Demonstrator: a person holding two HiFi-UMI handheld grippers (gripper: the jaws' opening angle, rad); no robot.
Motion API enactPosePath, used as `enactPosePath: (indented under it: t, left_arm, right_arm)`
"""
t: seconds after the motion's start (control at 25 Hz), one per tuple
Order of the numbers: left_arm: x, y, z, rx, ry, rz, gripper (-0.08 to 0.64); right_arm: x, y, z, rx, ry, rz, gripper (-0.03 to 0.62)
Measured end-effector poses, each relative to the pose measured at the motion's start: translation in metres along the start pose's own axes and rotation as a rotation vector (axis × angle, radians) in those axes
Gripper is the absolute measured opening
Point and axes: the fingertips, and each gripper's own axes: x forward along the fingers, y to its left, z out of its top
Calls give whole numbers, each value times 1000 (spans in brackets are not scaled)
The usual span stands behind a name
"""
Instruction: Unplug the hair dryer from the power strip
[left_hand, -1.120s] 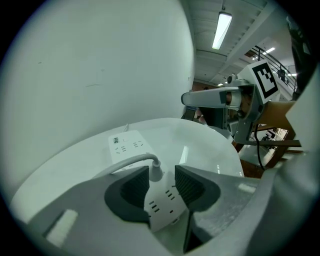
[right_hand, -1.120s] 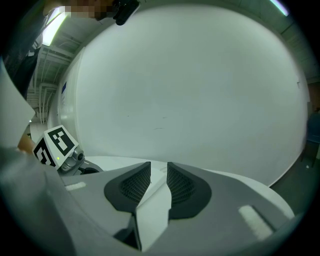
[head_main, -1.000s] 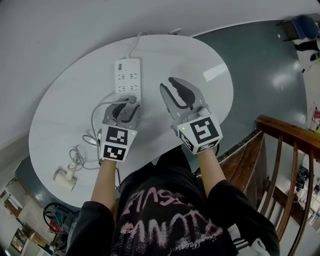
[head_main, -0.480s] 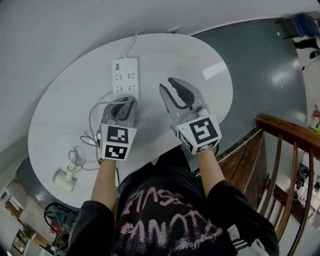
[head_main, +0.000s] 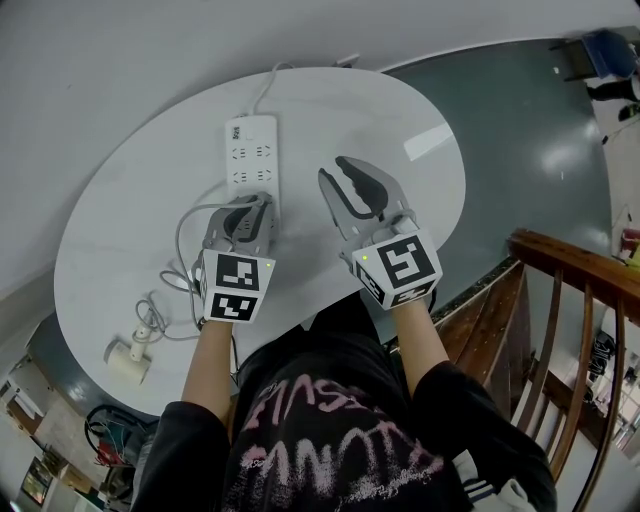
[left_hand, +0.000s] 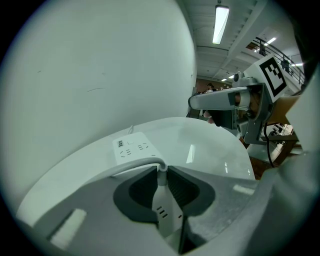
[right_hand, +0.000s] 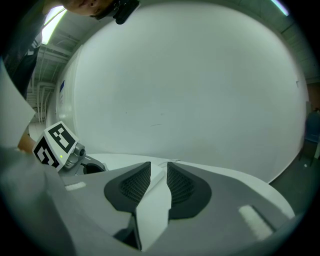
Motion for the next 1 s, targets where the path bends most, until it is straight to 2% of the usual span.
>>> enactPosePath:
  t: [0.12, 0.44, 0.56, 1.0]
  left_arm:
    - [-1, -1, 2, 5, -7, -1, 64]
    - [0, 0, 2, 9, -11, -6, 63]
    - [-1, -1, 0, 5, -7, -7, 63]
    - [-1, -2, 0, -1, -9, -13, 63]
  right_arm:
    - [0, 1, 2, -5, -2, 4, 103]
    - [10, -1, 9, -32, -4, -5, 13]
    - [14, 1, 11, -40, 0, 5, 8]
    - [53, 26, 9, -196, 136, 188, 20]
